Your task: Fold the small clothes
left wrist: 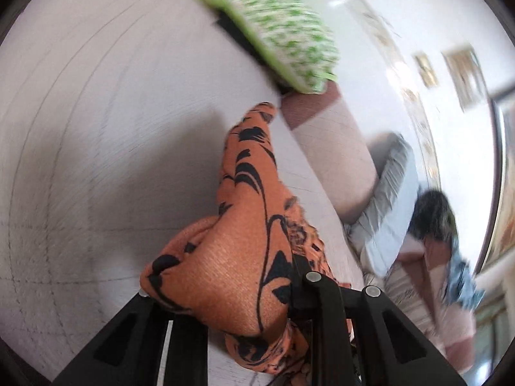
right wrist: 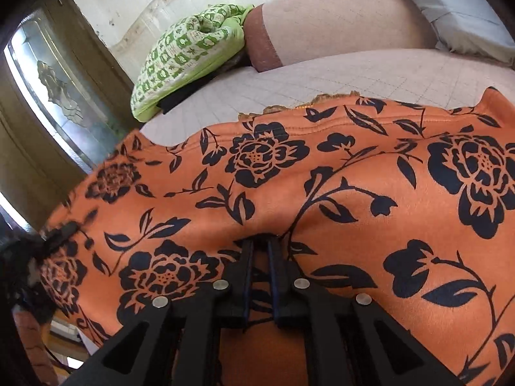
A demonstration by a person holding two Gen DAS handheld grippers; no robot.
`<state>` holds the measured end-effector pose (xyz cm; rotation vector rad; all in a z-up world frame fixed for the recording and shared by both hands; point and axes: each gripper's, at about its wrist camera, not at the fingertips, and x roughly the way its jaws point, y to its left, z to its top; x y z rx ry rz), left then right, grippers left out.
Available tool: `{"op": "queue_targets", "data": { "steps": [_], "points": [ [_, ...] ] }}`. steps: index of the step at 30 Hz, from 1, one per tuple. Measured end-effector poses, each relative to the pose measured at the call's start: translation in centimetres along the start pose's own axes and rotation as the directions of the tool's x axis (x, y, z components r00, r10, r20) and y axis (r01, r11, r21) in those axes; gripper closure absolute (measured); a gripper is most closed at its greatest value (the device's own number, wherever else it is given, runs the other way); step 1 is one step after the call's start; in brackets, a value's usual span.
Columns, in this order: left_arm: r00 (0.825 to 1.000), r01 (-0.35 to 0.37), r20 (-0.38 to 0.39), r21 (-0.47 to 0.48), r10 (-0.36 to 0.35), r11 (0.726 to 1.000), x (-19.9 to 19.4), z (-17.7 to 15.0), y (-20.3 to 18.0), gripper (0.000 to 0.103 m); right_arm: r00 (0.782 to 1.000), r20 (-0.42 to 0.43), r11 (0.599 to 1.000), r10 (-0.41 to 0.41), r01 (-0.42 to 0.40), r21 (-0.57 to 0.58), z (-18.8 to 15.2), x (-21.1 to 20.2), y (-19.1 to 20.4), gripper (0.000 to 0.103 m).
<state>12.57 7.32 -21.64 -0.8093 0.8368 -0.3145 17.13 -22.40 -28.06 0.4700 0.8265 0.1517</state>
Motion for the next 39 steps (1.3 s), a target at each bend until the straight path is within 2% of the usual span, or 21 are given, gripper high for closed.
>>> {"op": "queue_targets", "data": {
  "steps": [4,6,7,9,12,14,18,20,22,23,25,26,29,31,32,33,35,36,37,38,39],
  "points": [
    [1.000,-0.029,0.010,0.203,0.027,0.979,-0.7,-1.1,-6.0,0.081,0.999,-0.019,0.999,0.040,-0.040,-0.003,0.3,-0.4,-0.3,0.093],
    [1.000,-0.027,0.011,0.284,0.025,0.958,-0.8,-1.8,-8.8,0.081,0.995,-0.047,0.996,0.085,-0.085,0.016,0.5,-1.1,-0.9,0.094],
    [1.000,-0.025,0.005,0.326,0.025,0.945,-0.7,-2.3,-10.5,0.081,0.993,-0.056,0.994,0.106,-0.104,0.043,0.5,-2.2,-1.7,0.090],
    [1.000,-0.018,-0.014,0.392,0.025,0.920,0.1,-3.4,-13.5,0.081,0.994,-0.032,0.993,0.101,-0.098,0.071,0.4,-4.5,-3.3,0.090],
    [0.998,-0.017,-0.049,0.479,0.046,0.878,2.1,-5.5,-17.7,0.081,0.997,0.046,0.979,0.069,-0.077,0.190,0.9,-9.6,-7.3,0.090],
    [0.994,-0.012,-0.083,0.538,0.067,0.843,4.2,-7.5,-20.5,0.081,0.991,0.125,0.957,0.050,-0.083,0.277,0.8,-13.4,-10.9,0.090],
    [0.973,-0.010,-0.171,0.641,0.156,0.767,10.0,-13.4,-24.2,0.081,0.982,0.186,0.888,0.032,-0.113,0.446,-0.3,-16.8,-16.9,0.088],
    [0.950,-0.001,-0.229,0.677,0.212,0.736,13.7,-17.0,-24.9,0.081,0.977,0.215,0.834,0.009,-0.126,0.537,-1.1,-17.8,-19.8,0.088],
    [0.917,-0.013,-0.270,0.716,0.294,0.698,16.8,-20.7,-24.4,0.081,0.973,0.231,0.817,-0.008,-0.127,0.563,-1.5,-18.8,-21.5,0.088],
    [0.909,-0.023,-0.263,0.742,0.323,0.669,17.7,-22.4,-24.2,0.081,0.970,0.239,0.820,-0.031,-0.113,0.561,-1.5,-19.4,-22.1,0.088],
    [0.917,-0.050,-0.199,0.804,0.346,0.593,18.1,-24.7,-24.2,0.081,0.967,0.252,0.826,-0.043,-0.108,0.553,-1.4,-20.0,-22.7,0.088],
    [0.920,-0.058,-0.181,0.815,0.349,0.576,17.8,-24.9,-24.4,0.081,0.966,0.254,0.828,-0.039,-0.111,0.550,-1.4,-20.1,-22.9,0.088],
    [0.933,-0.050,-0.166,0.818,0.318,0.573,16.5,-24.1,-25.4,0.081,0.969,0.245,0.840,-0.020,-0.117,0.530,-1.0,-19.8,-22.6,0.088],
    [0.944,-0.033,-0.165,0.814,0.285,0.580,15.7,-23.4,-25.7,0.081,0.970,0.242,0.852,0.031,-0.152,0.501,-0.6,-19.4,-22.0,0.088],
    [0.944,-0.024,-0.174,0.810,0.280,0.586,15.5,-23.3,-25.5,0.081,0.969,0.228,0.851,0.099,-0.201,0.485,-0.2,-18.5,-21.5,0.088],
    [0.941,-0.020,-0.183,0.810,0.285,0.586,15.5,-23.4,-25.1,0.081,0.970,0.210,0.850,0.124,-0.213,0.482,-0.1,-17.8,-21.2,0.088],
    [0.932,-0.022,-0.192,0.817,0.308,0.577,15.5,-24.0,-24.4,0.081,0.979,0.162,0.874,0.122,-0.183,0.451,0.7,-16.5,-19.9,0.080],
    [0.931,-0.023,-0.192,0.818,0.311,0.574,15.5,-24.2,-24.3,0.081,0.983,0.146,0.887,0.112,-0.165,0.432,1.0,-15.9,-19.3,0.065],
    [0.932,-0.022,-0.191,0.819,0.309,0.573,15.3,-24.2,-24.0,0.081,0.986,0.128,0.896,0.103,-0.148,0.418,1.3,-15.4,-18.8,0.036],
    [0.934,-0.021,-0.189,0.819,0.304,0.574,15.0,-24.1,-23.9,0.081,0.990,0.101,0.900,0.097,-0.130,0.417,1.6,-14.5,-18.6,0.029],
    [0.935,-0.019,-0.190,0.817,0.301,0.576,14.8,-24.0,-23.8,0.081,0.992,0.087,0.899,0.097,-0.124,0.419,1.7,-14.1,-18.6,0.029]
  ]
}}
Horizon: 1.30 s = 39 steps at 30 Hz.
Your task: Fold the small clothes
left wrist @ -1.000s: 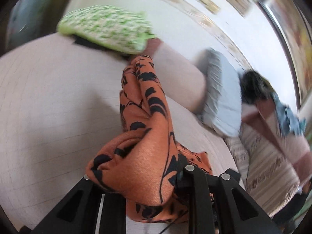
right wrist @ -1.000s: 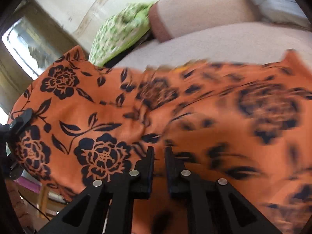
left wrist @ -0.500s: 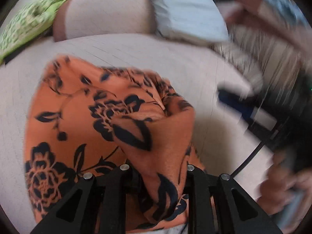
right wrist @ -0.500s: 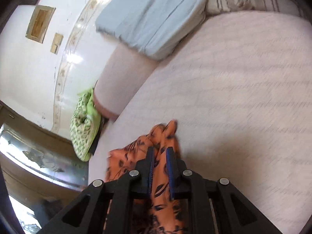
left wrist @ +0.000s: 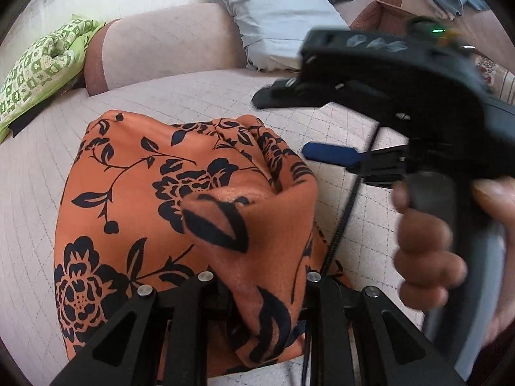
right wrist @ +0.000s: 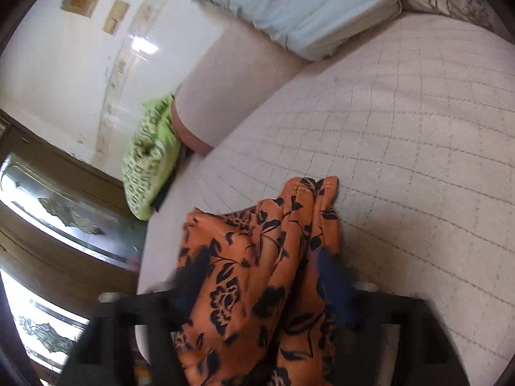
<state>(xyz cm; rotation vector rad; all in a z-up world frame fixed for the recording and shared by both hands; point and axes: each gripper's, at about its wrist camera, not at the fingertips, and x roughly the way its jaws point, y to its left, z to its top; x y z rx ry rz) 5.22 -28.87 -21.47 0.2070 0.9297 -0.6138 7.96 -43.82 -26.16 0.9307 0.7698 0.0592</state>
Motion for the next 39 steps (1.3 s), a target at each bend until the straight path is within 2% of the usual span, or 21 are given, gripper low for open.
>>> {"op": "queue_targets", "data": {
  "steps": [2,5,6,7,9,12,17,19,21,22,24,25,27,31,33,35,37,39],
  "points": [
    [1.000,0.013,0.001,-0.009,-0.013,1.000,-0.4,-0.1,0.4,0.081,0.999,-0.035,1.000,0.023,-0.023,0.008,0.3,1.0,-0.5,0.030],
    [1.000,0.010,-0.006,0.006,-0.010,1.000,-0.1,-0.3,0.1,0.081,0.994,-0.077,0.997,0.079,-0.080,-0.011,1.0,2.1,-0.5,0.041],
    [1.000,0.008,-0.008,0.011,-0.008,1.000,0.0,-0.3,0.1,0.081,0.993,-0.099,0.997,0.070,-0.073,-0.025,1.1,2.7,-0.3,0.051],
    [1.000,0.006,-0.009,0.016,-0.006,1.000,0.3,-0.2,0.0,0.081,0.989,-0.135,0.997,0.057,-0.063,-0.043,1.0,3.8,0.0,0.067],
    [1.000,0.004,-0.011,0.018,-0.003,1.000,0.6,0.0,-0.1,0.081,0.985,-0.170,0.997,0.035,-0.047,-0.065,0.8,4.9,0.3,0.084],
    [1.000,0.024,0.009,0.007,-0.024,1.000,0.1,0.6,0.0,0.081,0.990,-0.144,0.989,0.007,-0.027,-0.142,1.3,5.0,1.6,0.092],
    [0.994,0.082,0.070,-0.016,-0.081,0.996,-1.4,2.2,-0.3,0.081,0.999,-0.015,0.979,0.047,-0.049,-0.196,2.7,2.2,2.8,0.093],
    [0.996,0.068,0.059,0.012,-0.069,0.998,-0.3,2.3,-1.3,0.080,0.999,0.001,0.983,0.041,-0.040,-0.179,3.3,1.9,1.8,0.093],
    [0.999,0.052,-0.005,0.022,-0.052,0.998,1.7,1.7,-2.0,0.080,1.000,-0.028,0.990,0.005,-0.009,-0.143,3.6,2.8,0.2,0.093],
    [0.998,0.050,-0.027,0.020,-0.050,0.999,2.9,1.2,-2.0,0.077,0.997,-0.056,0.990,-0.056,0.049,-0.131,3.6,3.8,-1.0,0.094],
    [0.999,0.030,0.009,0.065,-0.031,0.997,3.2,0.4,-2.6,0.077,0.988,-0.120,0.991,-0.101,0.089,-0.098,3.6,5.3,-2.8,0.094],
    [1.000,0.026,0.015,0.089,-0.028,0.996,2.9,0.3,-3.0,0.075,0.984,-0.161,0.996,-0.079,0.072,-0.051,3.5,6.0,-4.1,0.094],
    [1.000,0.029,0.006,0.107,-0.030,0.994,2.5,0.2,-3.2,0.069,0.985,-0.162,0.998,-0.054,0.048,-0.043,3.6,5.9,-4.5,0.094],
    [0.993,0.113,-0.029,0.077,-0.111,0.991,-0.1,-0.1,-2.4,0.061,0.983,-0.152,0.993,-0.099,0.087,-0.082,3.4,5.8,-3.9,0.092],
    [0.986,0.166,-0.031,0.069,-0.164,0.984,-2.4,-0.8,-1.6,0.059,0.983,-0.154,0.993,-0.102,0.091,-0.073,3.3,5.4,-3.8,0.091],
    [0.979,0.202,-0.019,0.071,-0.202,0.977,-4.5,-1.1,-0.4,0.052,0.983,-0.140,0.991,-0.122,0.112,-0.074,3.4,4.2,-3.5,0.090],
    [0.983,0.179,0.015,0.083,-0.181,0.980,-6.8,-2.2,0.4,0.041,0.984,-0.085,0.983,-0.158,0.148,-0.108,3.4,2.2,-2.5,0.088],
    [0.989,0.137,0.050,0.075,-0.141,0.988,-8.6,-2.7,1.9,0.041,0.985,-0.005,0.974,-0.175,0.172,-0.148,3.2,-0.2,-0.9,0.089]
  ]
}}
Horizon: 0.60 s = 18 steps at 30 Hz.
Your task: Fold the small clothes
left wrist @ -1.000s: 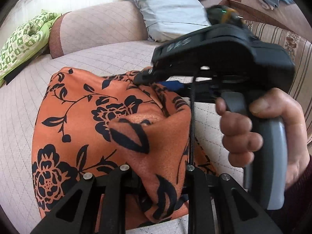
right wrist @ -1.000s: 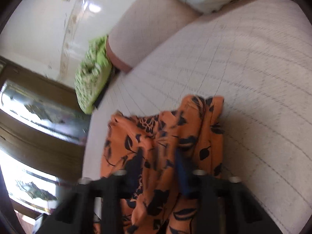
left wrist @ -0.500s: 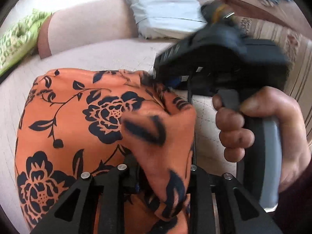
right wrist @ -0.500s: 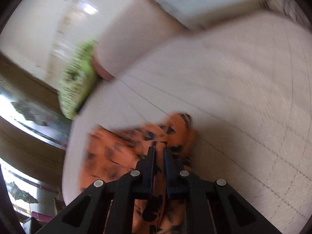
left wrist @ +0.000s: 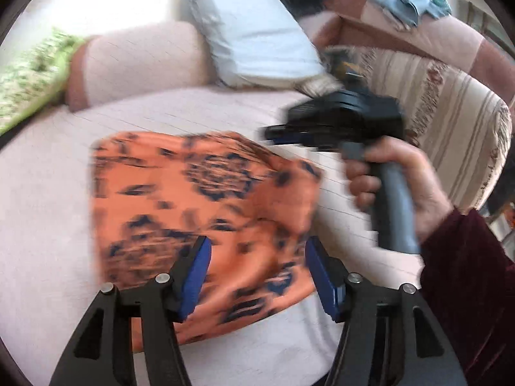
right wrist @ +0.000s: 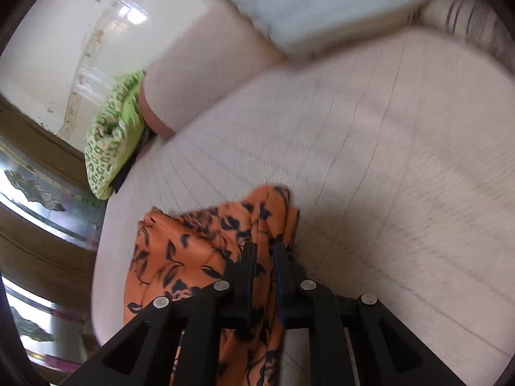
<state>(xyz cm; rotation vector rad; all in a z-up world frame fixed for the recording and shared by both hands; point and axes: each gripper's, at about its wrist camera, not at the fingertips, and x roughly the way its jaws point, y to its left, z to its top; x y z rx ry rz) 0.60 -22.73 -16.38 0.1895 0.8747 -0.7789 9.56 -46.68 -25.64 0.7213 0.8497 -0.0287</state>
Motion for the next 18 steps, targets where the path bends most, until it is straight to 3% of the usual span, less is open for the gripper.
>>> {"op": "queue_targets", "data": {
  "steps": [2,4,6,8,11,13,15,18],
  "points": [
    [0.999,-0.043,0.018,-0.052,0.044,0.998,-1.3,0.1,2.7,0.041,0.997,0.072,0.999,0.010,-0.007,-0.043,-0.5,-2.6,1.3,0.089],
    [0.994,-0.113,0.001,-0.113,0.113,0.987,-1.8,0.4,5.2,0.041,0.989,0.122,0.994,0.080,-0.070,-0.090,-1.5,-5.0,3.1,0.089],
    [0.983,-0.184,-0.046,-0.167,0.178,0.969,-1.3,0.6,7.9,0.041,0.980,0.127,0.982,0.150,-0.133,-0.135,-2.5,-6.4,4.9,0.089],
    [0.978,-0.207,-0.060,-0.207,0.199,0.956,-0.9,0.1,9.6,0.041,0.977,0.108,0.960,0.184,-0.154,-0.234,-4.1,-7.3,7.9,0.089],
    [0.960,-0.270,-0.133,-0.191,0.247,0.944,1.3,-0.4,10.3,0.041,0.995,0.041,0.946,0.093,-0.076,-0.315,-6.5,-6.3,10.4,0.089],
    [0.947,-0.294,-0.183,-0.170,0.263,0.940,2.4,-1.5,10.4,0.038,1.000,0.000,0.957,0.006,-0.006,-0.291,-7.7,-5.3,9.3,0.089],
    [0.943,-0.310,-0.178,-0.155,0.282,0.938,2.6,-2.4,10.5,0.038,0.996,-0.060,0.974,-0.064,0.049,-0.220,-8.5,-4.5,7.2,0.089],
    [0.937,-0.324,-0.169,-0.101,0.304,0.941,2.5,-2.9,10.1,0.038,0.988,-0.147,0.994,-0.036,0.020,-0.108,-10.5,-4.4,4.5,0.089]
  ]
}}
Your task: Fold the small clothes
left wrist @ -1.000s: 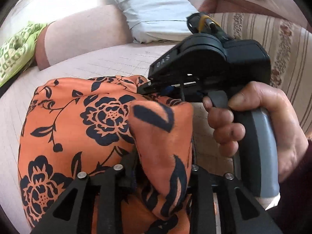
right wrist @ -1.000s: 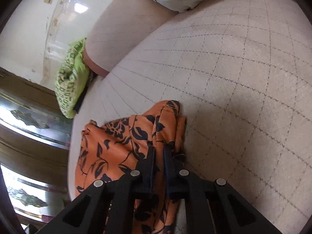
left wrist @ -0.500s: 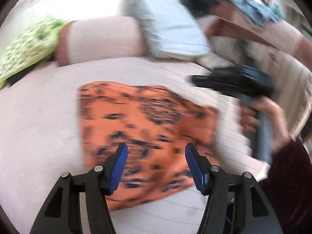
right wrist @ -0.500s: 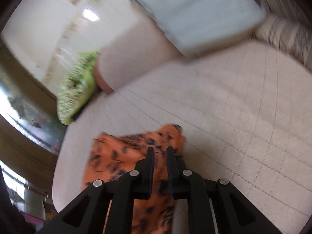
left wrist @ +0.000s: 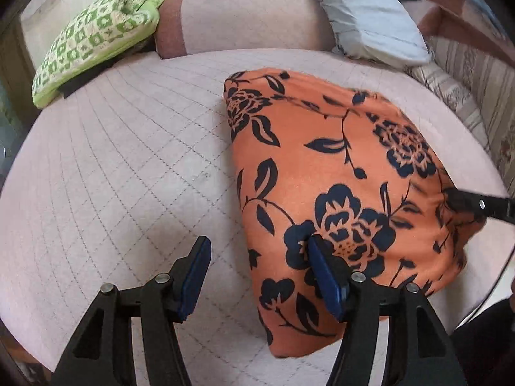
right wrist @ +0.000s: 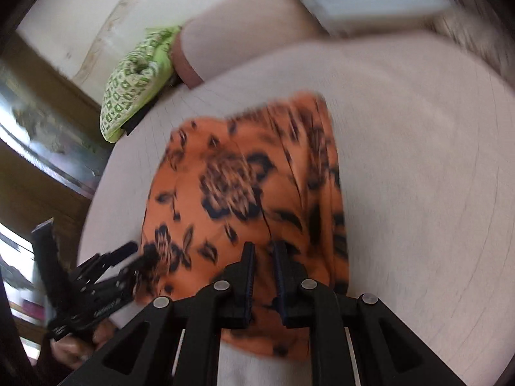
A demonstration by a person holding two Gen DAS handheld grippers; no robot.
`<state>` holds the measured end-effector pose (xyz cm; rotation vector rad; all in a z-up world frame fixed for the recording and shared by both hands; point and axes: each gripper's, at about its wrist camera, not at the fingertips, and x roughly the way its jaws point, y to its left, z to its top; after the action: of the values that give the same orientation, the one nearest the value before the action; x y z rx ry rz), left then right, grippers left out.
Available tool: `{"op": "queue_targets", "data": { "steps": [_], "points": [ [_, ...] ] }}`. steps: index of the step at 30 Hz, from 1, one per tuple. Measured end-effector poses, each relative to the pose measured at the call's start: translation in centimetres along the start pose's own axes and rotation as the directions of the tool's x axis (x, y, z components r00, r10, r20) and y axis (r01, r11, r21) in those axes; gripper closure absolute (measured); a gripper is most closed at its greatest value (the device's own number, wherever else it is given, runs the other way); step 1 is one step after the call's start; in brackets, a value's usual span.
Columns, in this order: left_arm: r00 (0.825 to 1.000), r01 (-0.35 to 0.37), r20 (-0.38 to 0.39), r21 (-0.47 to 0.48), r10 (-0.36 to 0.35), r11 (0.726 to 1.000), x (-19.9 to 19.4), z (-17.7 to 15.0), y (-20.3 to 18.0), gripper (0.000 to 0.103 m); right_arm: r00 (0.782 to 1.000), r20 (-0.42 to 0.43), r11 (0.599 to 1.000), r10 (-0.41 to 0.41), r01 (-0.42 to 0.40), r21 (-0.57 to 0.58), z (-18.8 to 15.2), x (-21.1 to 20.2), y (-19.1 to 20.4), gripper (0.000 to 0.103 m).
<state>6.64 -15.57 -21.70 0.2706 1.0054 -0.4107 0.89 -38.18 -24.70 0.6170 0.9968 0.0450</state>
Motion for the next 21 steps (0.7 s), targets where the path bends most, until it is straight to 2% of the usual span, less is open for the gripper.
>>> {"op": "queue_targets", "data": {
  "steps": [5,10,12,14,18,21],
  "points": [
    [1.000,-0.022,0.021,0.068,0.021,0.997,0.1,-1.0,-0.2,0.038,0.998,-0.061,0.998,-0.032,0.028,-0.061,-3.4,1.3,1.1,0.088],
    [1.000,-0.001,0.006,0.043,0.001,0.999,-0.5,-1.0,0.1,0.038,0.995,-0.095,0.999,-0.025,0.020,-0.045,-2.8,2.2,0.6,0.089],
    [1.000,0.028,-0.011,0.022,-0.028,0.999,-0.8,-0.6,0.7,0.040,0.994,-0.108,0.999,-0.010,0.006,-0.035,-2.7,1.9,0.4,0.089],
    [0.998,0.067,-0.013,-0.006,-0.068,0.998,-1.3,0.5,1.3,0.041,0.996,-0.094,1.000,0.004,-0.006,-0.019,-2.3,1.1,0.2,0.090],
    [0.991,0.107,0.076,-0.006,-0.106,0.994,-3.8,2.3,1.5,0.041,0.996,0.018,0.995,0.083,-0.082,-0.057,-0.2,-2.1,1.4,0.089],
    [0.985,0.158,0.071,-0.022,-0.156,0.987,-3.7,3.7,0.7,0.041,0.993,0.064,0.991,0.102,-0.096,-0.093,2.1,-2.3,3.2,0.089]
  ]
}}
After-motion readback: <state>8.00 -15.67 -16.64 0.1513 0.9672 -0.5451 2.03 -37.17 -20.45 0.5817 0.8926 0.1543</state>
